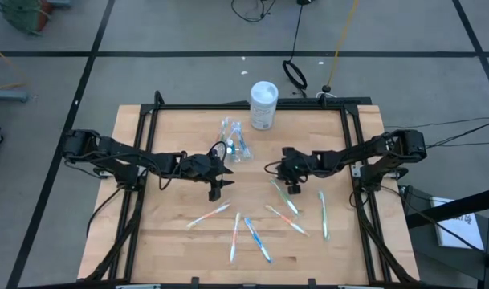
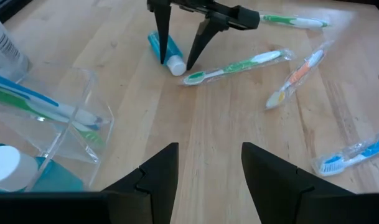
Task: Pick & Place toothbrushing station
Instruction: Put the blue mouthwash into the transparent organizer
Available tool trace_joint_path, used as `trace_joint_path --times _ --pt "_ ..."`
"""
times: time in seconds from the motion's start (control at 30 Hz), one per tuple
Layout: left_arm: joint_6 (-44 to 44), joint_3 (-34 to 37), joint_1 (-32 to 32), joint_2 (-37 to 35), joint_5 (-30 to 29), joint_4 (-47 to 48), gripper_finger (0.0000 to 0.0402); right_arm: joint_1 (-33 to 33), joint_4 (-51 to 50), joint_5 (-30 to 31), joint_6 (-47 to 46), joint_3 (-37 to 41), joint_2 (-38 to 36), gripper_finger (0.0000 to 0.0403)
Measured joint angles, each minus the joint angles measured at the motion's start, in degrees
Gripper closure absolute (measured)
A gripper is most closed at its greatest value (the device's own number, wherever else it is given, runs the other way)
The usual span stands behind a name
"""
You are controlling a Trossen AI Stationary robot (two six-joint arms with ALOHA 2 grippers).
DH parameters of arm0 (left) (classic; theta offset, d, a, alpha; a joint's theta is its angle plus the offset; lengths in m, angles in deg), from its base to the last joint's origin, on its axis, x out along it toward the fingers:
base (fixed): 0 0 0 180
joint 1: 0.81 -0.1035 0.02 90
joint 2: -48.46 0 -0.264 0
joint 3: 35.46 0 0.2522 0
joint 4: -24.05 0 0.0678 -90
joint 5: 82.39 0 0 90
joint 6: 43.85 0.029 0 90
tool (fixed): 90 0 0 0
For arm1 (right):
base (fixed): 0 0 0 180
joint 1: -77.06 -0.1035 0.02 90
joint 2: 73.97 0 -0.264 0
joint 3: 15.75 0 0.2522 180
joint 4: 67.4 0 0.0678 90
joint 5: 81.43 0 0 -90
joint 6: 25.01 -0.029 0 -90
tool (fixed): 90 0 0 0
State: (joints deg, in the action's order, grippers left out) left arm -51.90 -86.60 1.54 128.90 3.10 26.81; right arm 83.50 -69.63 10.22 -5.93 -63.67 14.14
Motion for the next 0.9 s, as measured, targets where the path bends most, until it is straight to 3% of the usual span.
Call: trace_joint_path --times 0.13,0.33,0.43,0.67,0.8,0.9 --pt "-0.12 0.00 0.00 0.00 0.00 0.00 0.0220 0.00 0.21 0.02 0.06 0.91 0.00 0.0252" --pt "-1.41 0.00 0.00 0.00 -0.02 0.02 0.0220 0.00 0.11 0.04 0.08 1.03 -0.09 0.0310" --pt "-1.49 0.00 0.00 0.00 -0.02 0.02 0.0220 0.00 2.46 -0.27 -0.90 1.15 -0.04 0.0315" --pt "3.04 0.00 1.65 -2.02 0.53 0.27 0.0220 -0.20 34.24 -12.62 -4.91 1.14 0.02 0.0306" --pt "6.32 0.02 2.65 -4.87 0.35 1.66 0.0220 -0.13 58.84 -7.65 -7.62 0.86 0.00 0.0309" --pt "10.01 0.02 3.62 -8.37 -1.73 3.22 0.0220 -0.13 66.18 -1.83 -10.68 -1.38 0.79 0.0312"
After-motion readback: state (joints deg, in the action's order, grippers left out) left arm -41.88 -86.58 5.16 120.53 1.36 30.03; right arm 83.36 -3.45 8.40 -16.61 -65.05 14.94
